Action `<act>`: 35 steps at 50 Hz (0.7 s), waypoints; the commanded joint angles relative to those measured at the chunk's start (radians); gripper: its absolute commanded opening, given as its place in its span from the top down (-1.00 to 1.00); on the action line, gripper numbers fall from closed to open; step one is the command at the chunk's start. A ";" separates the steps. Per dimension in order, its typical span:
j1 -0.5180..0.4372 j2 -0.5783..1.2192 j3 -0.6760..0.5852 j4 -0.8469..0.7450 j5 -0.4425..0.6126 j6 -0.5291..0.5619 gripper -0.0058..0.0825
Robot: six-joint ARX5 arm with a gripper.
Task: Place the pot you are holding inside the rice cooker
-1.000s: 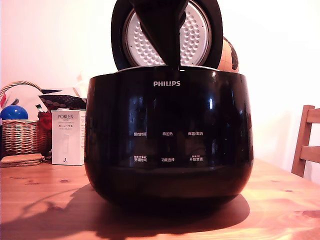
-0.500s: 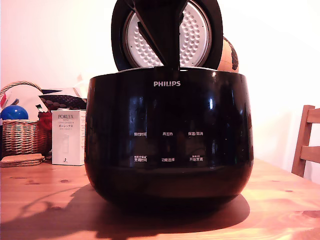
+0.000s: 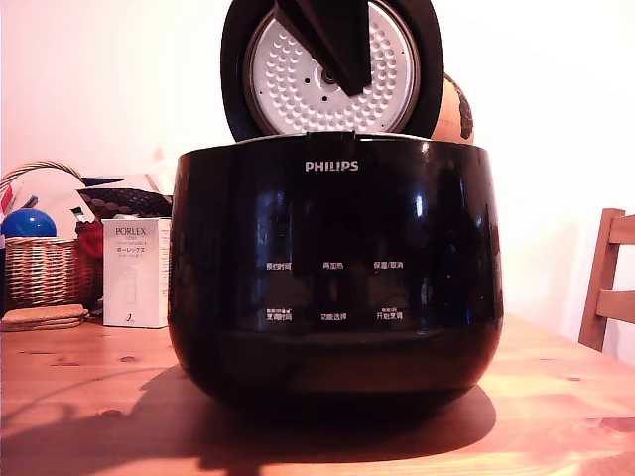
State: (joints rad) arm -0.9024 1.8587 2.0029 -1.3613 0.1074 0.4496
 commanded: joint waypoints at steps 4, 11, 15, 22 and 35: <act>0.006 -0.039 0.003 0.003 -0.019 -0.069 0.55; 0.019 -0.061 0.013 0.003 -0.048 -0.167 0.87; 0.031 -0.075 0.023 0.003 -0.060 -0.211 0.92; 0.055 -0.108 0.037 0.003 -0.102 -0.298 0.92; 0.152 -0.200 0.040 0.003 -0.242 -0.372 0.92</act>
State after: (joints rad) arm -0.7799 1.6829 2.0289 -1.3617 -0.1211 0.0849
